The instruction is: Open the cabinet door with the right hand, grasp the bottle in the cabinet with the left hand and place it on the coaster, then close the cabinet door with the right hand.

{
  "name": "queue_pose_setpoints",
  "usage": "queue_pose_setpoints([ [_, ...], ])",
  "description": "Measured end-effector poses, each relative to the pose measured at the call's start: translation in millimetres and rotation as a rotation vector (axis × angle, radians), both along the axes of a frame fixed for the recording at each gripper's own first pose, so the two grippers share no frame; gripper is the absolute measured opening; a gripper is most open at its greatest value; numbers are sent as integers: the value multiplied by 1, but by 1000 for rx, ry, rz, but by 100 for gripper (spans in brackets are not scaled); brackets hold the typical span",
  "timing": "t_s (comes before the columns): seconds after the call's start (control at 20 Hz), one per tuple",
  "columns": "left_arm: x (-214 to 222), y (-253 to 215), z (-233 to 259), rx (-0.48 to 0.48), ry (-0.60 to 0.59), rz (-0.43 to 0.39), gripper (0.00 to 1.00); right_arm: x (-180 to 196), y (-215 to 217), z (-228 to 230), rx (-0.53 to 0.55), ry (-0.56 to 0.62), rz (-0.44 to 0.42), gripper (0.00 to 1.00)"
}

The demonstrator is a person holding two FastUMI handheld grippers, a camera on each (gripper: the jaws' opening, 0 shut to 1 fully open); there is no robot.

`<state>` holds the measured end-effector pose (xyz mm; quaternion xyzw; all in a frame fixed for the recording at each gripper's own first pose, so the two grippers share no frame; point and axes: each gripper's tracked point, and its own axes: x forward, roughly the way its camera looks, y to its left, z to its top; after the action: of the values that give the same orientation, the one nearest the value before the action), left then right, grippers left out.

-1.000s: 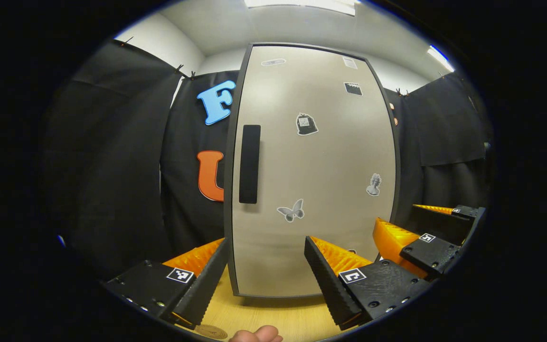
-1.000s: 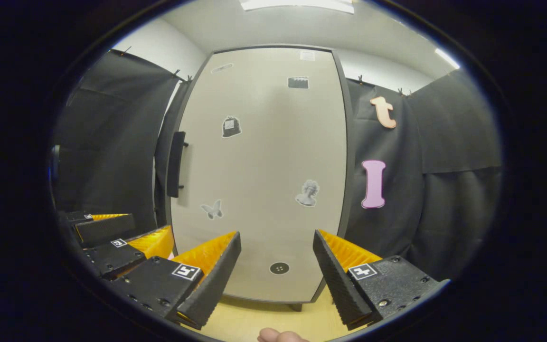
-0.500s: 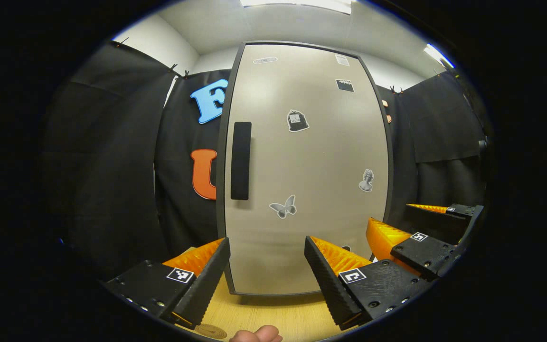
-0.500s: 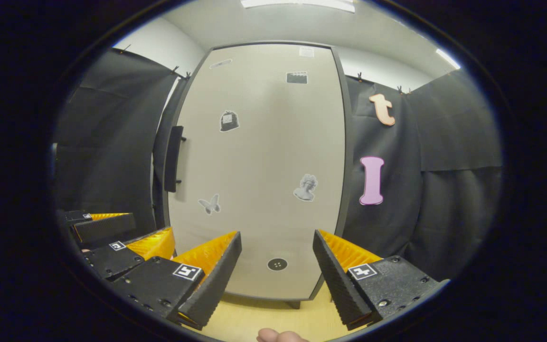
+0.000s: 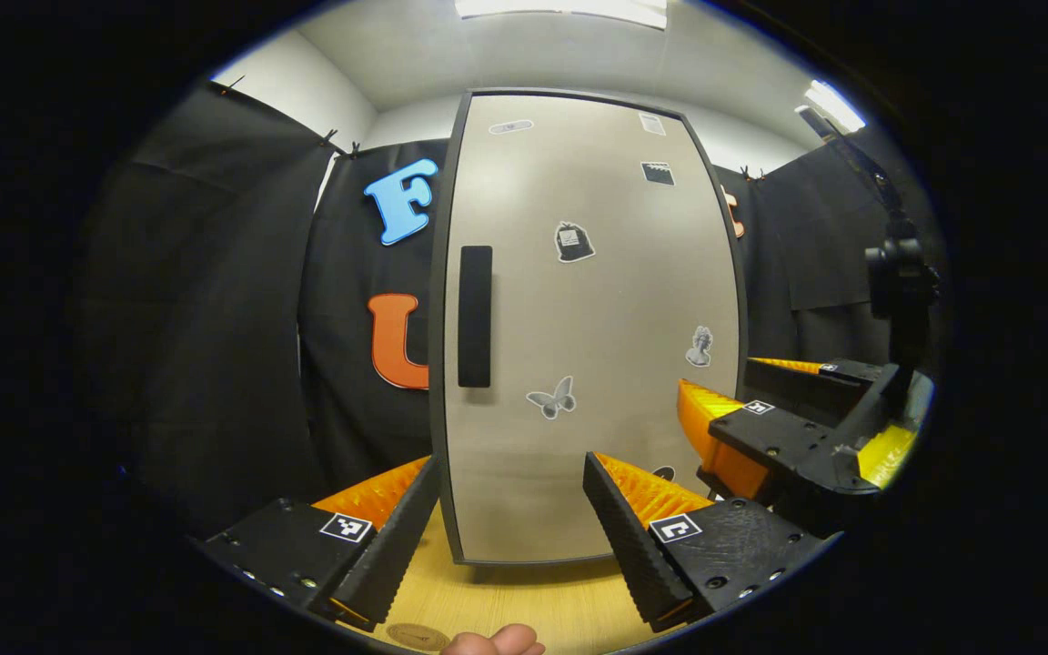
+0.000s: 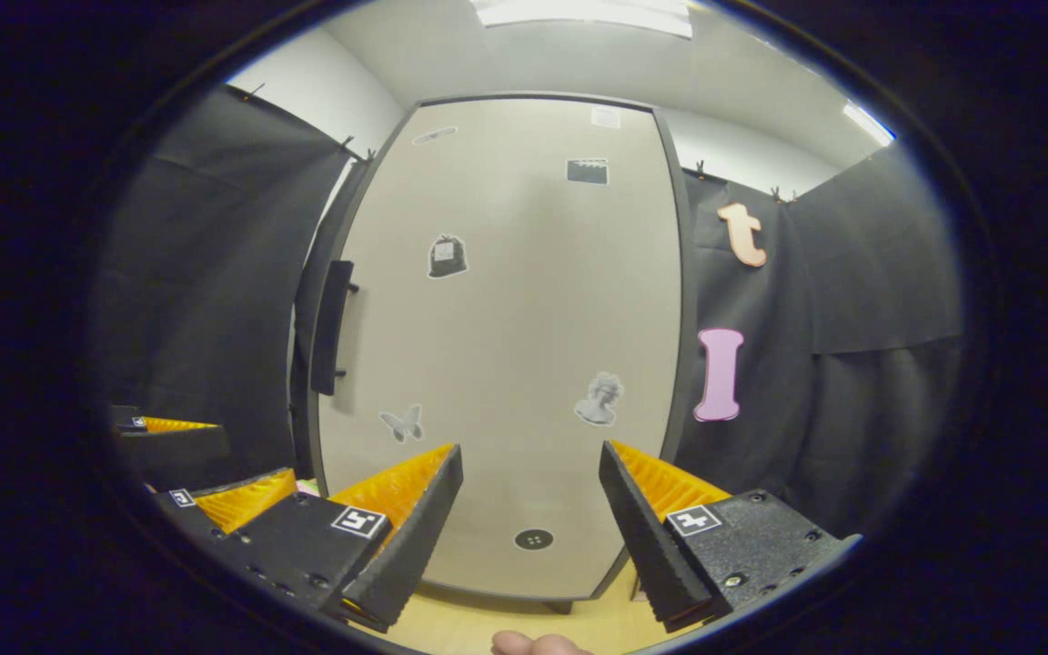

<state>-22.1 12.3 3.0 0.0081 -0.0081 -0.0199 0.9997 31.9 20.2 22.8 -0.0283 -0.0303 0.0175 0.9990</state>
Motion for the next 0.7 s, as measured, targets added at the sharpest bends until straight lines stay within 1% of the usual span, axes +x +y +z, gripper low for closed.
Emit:
queue_pose_setpoints([
  [0.1,-7,2,-3,-23,11,-23,95,13,14,9,-4,-16,32,98],
  [0.2,-13,11,-2,-21,7,-23,95,24,28,17,-16,-31,61,100],
  [0.35,-20,21,-8,-19,25,-34,95,38,52,27,-56,-53,96,99],
  [0.45,-24,34,-9,-25,30,-14,95,44,73,30,-78,-66,140,99],
  [0.55,-25,51,-9,-23,32,21,95,48,94,36,-82,-86,173,99],
  [0.7,-29,72,-17,-35,49,61,95,55,128,47,-120,-127,214,99],
])
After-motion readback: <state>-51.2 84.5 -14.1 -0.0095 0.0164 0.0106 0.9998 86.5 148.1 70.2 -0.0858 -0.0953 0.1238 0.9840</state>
